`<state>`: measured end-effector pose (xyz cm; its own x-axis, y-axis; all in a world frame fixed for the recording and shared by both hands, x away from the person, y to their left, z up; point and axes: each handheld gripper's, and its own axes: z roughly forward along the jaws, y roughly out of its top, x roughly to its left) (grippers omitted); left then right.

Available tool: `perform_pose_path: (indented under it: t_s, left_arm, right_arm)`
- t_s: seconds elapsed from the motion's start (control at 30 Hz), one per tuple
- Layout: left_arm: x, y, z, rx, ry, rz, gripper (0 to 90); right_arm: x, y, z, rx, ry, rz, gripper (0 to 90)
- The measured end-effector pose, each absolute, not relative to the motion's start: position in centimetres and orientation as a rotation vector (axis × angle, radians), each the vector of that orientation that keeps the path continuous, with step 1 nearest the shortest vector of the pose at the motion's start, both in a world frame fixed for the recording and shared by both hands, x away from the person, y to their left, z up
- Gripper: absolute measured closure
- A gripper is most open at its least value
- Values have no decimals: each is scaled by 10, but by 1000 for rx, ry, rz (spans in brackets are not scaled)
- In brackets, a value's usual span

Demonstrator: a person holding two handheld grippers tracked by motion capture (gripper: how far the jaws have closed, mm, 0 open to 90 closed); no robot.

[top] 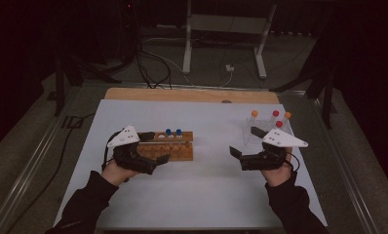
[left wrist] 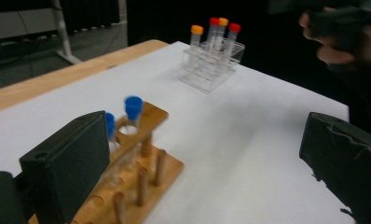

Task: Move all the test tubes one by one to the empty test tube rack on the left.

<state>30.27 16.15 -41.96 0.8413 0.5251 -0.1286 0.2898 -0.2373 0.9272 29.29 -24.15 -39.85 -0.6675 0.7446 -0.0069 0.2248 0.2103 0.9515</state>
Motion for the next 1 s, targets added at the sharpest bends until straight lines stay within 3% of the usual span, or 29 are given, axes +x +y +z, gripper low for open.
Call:
perform_pose_path:
  t_s: [0.6, 1.0]
  left_arm:
    - [289, 168, -439, 1829, 610, 206, 26]
    - [287, 167, -441, 1838, 590, 201, 26]
  right_arm:
    - [314, -321, -405, 1157, 1794, 1265, 0]
    - [331, -344, -432, 1296, 1739, 1146, 28]
